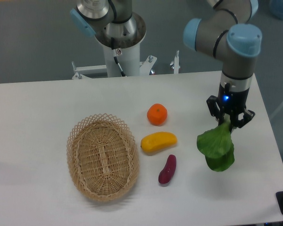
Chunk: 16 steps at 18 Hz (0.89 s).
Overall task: Place the green vegetable on the table
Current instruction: 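Lower the held bok choy onto the table beside the purple sweet potato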
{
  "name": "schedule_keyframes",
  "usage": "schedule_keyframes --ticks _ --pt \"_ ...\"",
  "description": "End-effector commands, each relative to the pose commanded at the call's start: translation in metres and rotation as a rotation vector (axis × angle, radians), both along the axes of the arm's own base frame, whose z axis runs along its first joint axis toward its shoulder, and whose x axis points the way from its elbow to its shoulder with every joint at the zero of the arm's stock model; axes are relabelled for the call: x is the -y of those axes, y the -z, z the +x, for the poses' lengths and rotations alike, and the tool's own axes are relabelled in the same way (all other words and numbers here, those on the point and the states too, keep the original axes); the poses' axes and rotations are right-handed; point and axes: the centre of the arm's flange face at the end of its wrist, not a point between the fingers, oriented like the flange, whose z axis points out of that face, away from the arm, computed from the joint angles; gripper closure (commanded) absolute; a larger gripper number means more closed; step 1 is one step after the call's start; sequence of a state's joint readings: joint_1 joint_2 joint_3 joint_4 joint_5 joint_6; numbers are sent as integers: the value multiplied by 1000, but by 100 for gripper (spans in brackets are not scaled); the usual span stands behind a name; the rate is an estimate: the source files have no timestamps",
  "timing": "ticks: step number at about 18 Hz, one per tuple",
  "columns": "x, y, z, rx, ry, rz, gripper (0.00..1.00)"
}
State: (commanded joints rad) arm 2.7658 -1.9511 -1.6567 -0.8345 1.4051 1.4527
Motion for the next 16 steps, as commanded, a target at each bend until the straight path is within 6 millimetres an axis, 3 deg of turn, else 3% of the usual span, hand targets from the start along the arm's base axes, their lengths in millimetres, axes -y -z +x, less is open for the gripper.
schedule_keyframes --ticks 6,10,16 --pt "-6 47 -7 -12 91 -20 61" --pt "-27 68 -4 -16 120 -18 62" --pt "-41 96 9 25 144 -32 62"
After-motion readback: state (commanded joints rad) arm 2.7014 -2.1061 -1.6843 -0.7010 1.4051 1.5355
